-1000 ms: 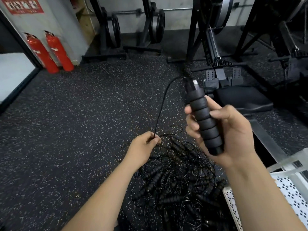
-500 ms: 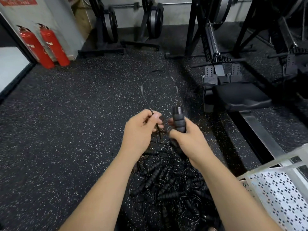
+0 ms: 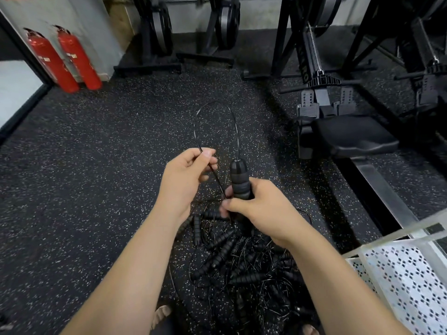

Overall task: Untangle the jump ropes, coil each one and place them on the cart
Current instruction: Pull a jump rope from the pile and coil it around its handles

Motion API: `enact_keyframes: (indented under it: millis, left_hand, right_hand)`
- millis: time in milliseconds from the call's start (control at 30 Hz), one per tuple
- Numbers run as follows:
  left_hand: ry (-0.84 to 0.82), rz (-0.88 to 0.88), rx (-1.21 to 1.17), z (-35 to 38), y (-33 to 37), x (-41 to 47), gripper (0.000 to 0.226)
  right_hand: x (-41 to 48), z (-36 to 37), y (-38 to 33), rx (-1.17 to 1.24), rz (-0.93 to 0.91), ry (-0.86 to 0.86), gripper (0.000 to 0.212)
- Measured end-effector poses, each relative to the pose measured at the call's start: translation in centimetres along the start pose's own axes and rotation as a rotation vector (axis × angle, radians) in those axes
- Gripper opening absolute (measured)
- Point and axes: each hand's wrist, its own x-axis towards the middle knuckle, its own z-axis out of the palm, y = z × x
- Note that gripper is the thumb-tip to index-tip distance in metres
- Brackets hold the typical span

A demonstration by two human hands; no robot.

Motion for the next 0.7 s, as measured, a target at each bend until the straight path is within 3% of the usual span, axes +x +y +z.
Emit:
enact_keyframes:
  millis: [167, 367, 467, 567, 700]
  left_hand:
    - [-0.226, -0.164, 0.097, 1.2, -1.5, -0.6, 0.050]
    - [-0.575, -0.322, 0.402, 3.6, -6.9, -0.4, 0.030]
    - [-0.670, -0.226, 0.598, 3.5, -7.9, -1.8, 0.048]
    - [-0.655, -0.137, 0.765, 4.0, -9.1, -2.8, 0.016]
    - [-0.641, -0.050, 0.939, 4.3, -9.3, -2.6, 0.027]
  right_hand:
    - [-1.2, -2.4, -2.4, 0.367, -0.037, -0.063, 0.017]
    - [-1.5, -5.4, -3.3, 0.653, -0.044, 0.115, 0.020]
    - [-1.5, -6.2, -3.3, 0.727, -0.024, 0.188, 0.020]
    - [-1.3, -6.7, -3.1, 0.784, -0.017, 0.231, 0.018]
    - [-0.8, -7.4, -2.5, 0.818, -0.043, 0.308, 0.023]
